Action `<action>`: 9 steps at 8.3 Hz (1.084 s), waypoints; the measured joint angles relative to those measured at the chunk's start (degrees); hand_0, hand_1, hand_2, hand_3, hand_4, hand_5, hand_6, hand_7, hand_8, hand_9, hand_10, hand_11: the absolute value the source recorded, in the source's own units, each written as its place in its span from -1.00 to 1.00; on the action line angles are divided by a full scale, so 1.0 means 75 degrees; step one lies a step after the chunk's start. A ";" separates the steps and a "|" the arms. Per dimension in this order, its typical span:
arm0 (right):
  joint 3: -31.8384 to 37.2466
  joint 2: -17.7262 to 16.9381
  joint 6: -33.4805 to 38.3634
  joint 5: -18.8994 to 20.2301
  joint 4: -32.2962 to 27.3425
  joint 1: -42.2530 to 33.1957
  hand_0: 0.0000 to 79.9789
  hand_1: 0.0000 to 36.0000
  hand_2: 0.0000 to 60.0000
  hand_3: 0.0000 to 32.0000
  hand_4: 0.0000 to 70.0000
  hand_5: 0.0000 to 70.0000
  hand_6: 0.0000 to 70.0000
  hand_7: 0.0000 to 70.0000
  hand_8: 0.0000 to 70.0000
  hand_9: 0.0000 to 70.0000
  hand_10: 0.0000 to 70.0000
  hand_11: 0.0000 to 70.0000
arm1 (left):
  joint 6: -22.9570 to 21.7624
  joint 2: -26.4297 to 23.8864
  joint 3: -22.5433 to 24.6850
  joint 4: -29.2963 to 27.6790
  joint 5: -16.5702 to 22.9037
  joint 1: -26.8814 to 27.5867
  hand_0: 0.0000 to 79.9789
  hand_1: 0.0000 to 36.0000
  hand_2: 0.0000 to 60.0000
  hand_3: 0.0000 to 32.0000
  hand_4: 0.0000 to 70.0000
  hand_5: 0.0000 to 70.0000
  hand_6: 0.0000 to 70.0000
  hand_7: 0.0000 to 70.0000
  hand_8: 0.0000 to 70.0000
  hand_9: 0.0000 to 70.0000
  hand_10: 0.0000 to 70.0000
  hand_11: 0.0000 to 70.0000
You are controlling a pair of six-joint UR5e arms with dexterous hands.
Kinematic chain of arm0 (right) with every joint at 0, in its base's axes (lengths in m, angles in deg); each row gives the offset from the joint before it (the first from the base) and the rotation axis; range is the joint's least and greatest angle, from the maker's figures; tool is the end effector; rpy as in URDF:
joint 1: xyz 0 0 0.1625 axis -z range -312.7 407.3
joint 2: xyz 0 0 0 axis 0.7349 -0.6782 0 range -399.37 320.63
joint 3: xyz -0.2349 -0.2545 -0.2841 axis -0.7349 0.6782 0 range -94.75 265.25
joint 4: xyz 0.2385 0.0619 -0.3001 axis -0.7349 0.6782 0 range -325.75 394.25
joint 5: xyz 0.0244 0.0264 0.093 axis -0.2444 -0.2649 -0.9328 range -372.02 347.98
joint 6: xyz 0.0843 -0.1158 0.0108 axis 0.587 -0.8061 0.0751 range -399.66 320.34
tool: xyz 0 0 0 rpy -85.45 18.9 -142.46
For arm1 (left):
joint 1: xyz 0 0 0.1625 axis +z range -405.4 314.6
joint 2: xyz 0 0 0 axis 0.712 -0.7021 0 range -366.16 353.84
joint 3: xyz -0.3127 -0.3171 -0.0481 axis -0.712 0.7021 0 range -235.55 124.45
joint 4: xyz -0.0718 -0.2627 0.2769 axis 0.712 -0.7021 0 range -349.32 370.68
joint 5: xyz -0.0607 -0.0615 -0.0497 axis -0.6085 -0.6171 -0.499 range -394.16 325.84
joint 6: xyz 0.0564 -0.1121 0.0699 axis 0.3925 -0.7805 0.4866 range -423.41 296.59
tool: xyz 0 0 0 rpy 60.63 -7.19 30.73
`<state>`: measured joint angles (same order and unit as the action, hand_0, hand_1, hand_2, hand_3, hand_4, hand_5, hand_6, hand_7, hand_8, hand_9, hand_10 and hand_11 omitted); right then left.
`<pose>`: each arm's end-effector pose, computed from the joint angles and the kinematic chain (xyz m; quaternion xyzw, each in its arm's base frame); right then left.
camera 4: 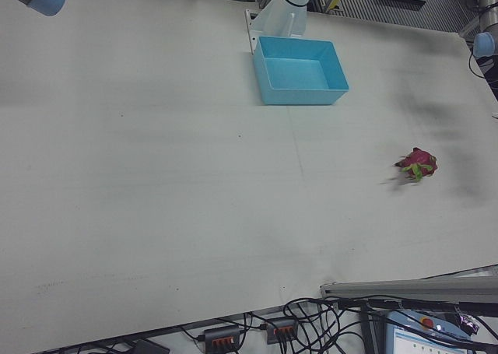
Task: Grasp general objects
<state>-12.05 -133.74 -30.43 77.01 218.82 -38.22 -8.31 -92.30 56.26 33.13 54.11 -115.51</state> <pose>0.0985 -0.4799 0.6942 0.0772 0.6927 -0.7162 0.0356 0.0244 -0.4721 0.6077 0.2159 0.6436 -0.5888 0.4388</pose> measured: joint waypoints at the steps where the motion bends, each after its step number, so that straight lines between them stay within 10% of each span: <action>1: 0.0001 -0.0001 0.0000 0.0000 0.0000 0.0000 -1.00 -1.00 -1.00 -1.00 -1.00 -1.00 -1.00 -1.00 -1.00 -1.00 -1.00 -1.00 | 0.0188 -0.0174 0.0117 0.0368 -0.0056 0.0080 1.00 1.00 -0.99 1.00 -1.00 0.55 -1.00 -0.40 -0.71 -0.92 -1.00 -0.93; 7: -0.0008 -0.0001 0.0000 0.0000 0.0000 0.0000 -1.00 -1.00 -1.00 -1.00 -1.00 -1.00 -1.00 -1.00 -1.00 -1.00 -1.00 -1.00 | 0.0235 -0.0617 0.0579 0.1804 -0.3679 0.3076 1.00 1.00 -1.00 1.00 -1.00 0.83 -1.00 -0.58 -0.76 -0.96 -1.00 -0.97; 9: -0.0006 -0.0002 0.0000 0.0000 0.0000 0.0000 -1.00 -1.00 -1.00 -1.00 -1.00 -1.00 -1.00 -1.00 -1.00 -1.00 -1.00 -1.00 | 0.0068 -0.1127 0.0035 0.2076 -0.3966 0.3417 1.00 1.00 -1.00 1.00 -1.00 0.49 -1.00 -0.69 -0.88 -0.98 -1.00 -1.00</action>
<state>-12.10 -133.76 -30.43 77.01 218.82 -38.22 -7.80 -100.75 56.53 48.70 24.36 -89.89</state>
